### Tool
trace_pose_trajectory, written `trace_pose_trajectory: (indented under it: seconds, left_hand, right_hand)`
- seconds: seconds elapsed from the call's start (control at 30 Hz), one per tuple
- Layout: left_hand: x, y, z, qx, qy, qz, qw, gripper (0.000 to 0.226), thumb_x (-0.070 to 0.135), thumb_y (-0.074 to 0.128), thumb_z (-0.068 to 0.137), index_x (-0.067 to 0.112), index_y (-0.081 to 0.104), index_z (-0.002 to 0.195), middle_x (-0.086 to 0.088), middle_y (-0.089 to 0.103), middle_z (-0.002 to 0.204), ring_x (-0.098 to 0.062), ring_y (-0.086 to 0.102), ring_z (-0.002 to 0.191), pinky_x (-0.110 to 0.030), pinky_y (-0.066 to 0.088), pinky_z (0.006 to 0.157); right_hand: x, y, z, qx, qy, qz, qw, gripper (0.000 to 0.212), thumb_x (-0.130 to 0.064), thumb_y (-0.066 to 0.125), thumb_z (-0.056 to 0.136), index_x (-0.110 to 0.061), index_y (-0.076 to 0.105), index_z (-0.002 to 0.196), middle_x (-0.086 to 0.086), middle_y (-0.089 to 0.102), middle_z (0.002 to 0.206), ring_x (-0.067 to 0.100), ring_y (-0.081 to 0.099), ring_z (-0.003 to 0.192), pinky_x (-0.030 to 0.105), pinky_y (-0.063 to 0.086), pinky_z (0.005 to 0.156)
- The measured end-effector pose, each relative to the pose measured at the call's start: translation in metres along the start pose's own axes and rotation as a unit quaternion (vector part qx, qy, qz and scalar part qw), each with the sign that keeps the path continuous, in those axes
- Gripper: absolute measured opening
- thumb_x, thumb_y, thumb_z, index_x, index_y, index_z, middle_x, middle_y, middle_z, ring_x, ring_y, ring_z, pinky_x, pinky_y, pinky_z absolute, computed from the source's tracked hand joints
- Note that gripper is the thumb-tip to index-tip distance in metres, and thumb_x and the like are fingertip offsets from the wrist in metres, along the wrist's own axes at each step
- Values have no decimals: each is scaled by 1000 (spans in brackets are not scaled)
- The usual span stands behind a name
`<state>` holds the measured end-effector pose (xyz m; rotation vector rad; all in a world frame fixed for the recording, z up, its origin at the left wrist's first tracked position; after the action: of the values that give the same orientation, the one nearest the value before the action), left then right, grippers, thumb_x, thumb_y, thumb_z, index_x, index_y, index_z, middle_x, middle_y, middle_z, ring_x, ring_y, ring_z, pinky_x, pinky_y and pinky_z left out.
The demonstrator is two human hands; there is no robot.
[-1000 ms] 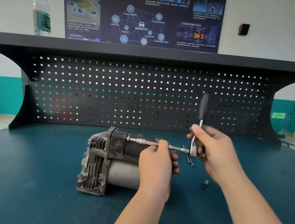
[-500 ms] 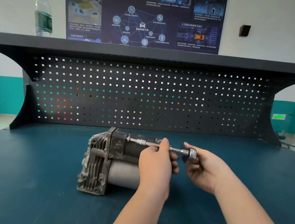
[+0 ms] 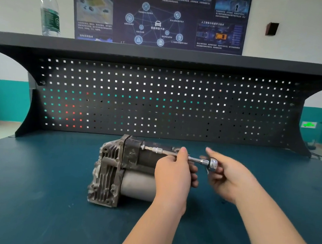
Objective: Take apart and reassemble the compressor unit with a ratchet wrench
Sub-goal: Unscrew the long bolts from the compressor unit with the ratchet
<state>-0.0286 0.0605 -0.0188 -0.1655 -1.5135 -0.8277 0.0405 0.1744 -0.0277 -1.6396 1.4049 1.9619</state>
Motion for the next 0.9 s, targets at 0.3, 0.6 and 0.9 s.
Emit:
trace_pose_trajectory:
  seconds: [0.3, 0.6, 0.9]
  left_hand:
    - [-1, 0, 2, -38, -54, -9, 998, 30, 19, 49, 96, 2, 55, 72, 6, 46, 36, -8, 36, 29, -13, 30, 33]
    - [2, -2, 4, -57, -65, 4, 996, 31, 20, 60, 91, 8, 49, 64, 4, 46, 39, -7, 36, 32, -13, 26, 33]
    - [1, 1, 1, -54, -32, -35, 997, 29, 18, 55, 94, 6, 51, 68, 4, 51, 40, -7, 42, 31, -14, 33, 33]
  right_hand:
    - [-46, 18, -17, -122, -242, -82, 959, 10, -24, 64, 74, -18, 72, 78, -3, 67, 67, 4, 35, 41, 14, 33, 43]
    - [-52, 19, -26, -229, -236, -113, 938, 23, -36, 78, 60, -22, 77, 78, 0, 68, 70, 3, 44, 44, 12, 36, 44]
    - [-1, 5, 1, -49, -17, -6, 999, 14, -13, 58, 90, -4, 57, 80, -1, 57, 50, 1, 31, 28, 12, 21, 28]
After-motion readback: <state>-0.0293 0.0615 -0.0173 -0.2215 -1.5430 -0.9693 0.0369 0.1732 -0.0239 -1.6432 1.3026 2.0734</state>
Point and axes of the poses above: each hand's wrist, its own z-axis towards the middle knuckle, its own y-axis out of the palm, x = y × z, the point moved 7 cm from there along z, towards the middle knuckle
